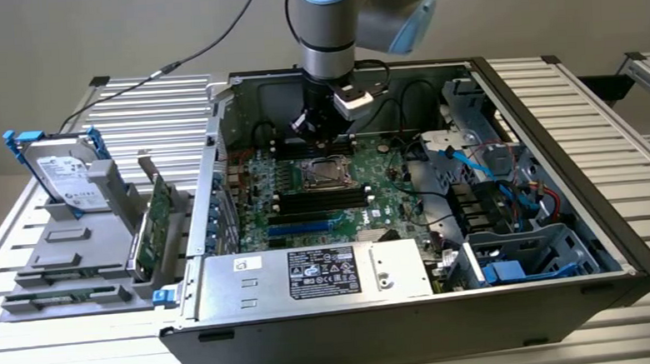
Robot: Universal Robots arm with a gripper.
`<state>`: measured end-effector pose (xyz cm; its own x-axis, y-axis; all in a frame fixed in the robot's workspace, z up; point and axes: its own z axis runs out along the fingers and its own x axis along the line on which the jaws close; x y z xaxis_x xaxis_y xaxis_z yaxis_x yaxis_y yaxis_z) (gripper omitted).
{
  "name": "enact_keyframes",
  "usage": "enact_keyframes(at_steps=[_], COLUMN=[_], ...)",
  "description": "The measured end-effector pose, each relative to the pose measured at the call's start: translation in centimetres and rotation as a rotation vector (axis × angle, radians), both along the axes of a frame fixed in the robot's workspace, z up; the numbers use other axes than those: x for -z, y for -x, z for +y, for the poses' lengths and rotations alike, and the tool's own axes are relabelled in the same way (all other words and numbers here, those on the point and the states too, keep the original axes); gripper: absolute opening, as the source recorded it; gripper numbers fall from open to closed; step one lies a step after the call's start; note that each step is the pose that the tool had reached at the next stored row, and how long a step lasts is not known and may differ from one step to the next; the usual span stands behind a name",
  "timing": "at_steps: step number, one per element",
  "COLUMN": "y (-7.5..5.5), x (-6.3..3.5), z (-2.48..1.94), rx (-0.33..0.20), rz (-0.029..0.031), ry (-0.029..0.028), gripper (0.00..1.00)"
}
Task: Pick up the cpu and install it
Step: 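Install the first cpu locking lever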
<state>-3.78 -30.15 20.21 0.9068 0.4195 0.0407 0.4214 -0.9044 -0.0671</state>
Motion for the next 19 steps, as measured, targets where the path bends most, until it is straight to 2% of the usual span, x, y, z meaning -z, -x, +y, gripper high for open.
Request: enact_keyframes(at_steps=[10,19], y=[-0.1,-0.14], x=[-0.01,-0.05], z=[0.0,-0.2], rx=[0.0,0.0], rz=[0.0015,0.0037], ry=[-0.0002,-0.0001], gripper=[0.11,0.11])
